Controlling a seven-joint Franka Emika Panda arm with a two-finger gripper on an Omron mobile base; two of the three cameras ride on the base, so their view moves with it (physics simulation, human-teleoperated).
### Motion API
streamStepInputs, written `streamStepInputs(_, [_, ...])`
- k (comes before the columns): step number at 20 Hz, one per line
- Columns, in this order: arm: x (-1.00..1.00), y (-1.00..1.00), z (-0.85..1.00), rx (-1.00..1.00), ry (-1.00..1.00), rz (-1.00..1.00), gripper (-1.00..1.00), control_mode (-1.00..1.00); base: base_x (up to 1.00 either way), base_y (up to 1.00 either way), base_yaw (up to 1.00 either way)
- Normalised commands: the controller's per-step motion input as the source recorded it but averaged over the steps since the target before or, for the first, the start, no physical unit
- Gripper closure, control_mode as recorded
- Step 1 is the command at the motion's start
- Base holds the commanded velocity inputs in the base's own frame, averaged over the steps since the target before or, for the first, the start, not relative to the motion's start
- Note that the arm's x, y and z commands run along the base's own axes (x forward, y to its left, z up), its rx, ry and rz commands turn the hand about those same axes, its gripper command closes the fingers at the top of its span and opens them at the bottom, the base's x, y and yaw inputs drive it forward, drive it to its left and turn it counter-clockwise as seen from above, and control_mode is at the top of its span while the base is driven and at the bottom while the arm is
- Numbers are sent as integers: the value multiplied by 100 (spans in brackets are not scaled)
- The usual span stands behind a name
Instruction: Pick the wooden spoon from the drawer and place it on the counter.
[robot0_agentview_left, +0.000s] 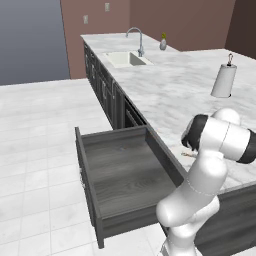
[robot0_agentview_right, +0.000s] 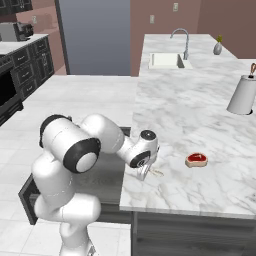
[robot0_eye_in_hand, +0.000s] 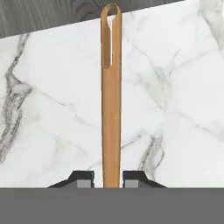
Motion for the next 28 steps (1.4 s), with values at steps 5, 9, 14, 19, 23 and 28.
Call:
streamStepInputs(5, [0, -1, -5, -4, -18, -3, -100, -100, 0, 0, 0])
streamStepInputs(9, [0, -1, 54, 0, -27, -1, -100, -100, 0, 0, 0])
streamStepInputs(14, [0, 0, 100, 0, -29, 0, -100, -100, 0, 0, 0])
streamStepInputs(19, [0, 19, 100, -8, -20, 0, -100, -100, 0, 0, 0])
streamStepInputs(23, [0, 50, 100, -14, -8, 0, -100, -100, 0, 0, 0])
streamStepInputs(28, [0, 96, 98, -21, 0, -6, -100, -100, 0, 0, 0])
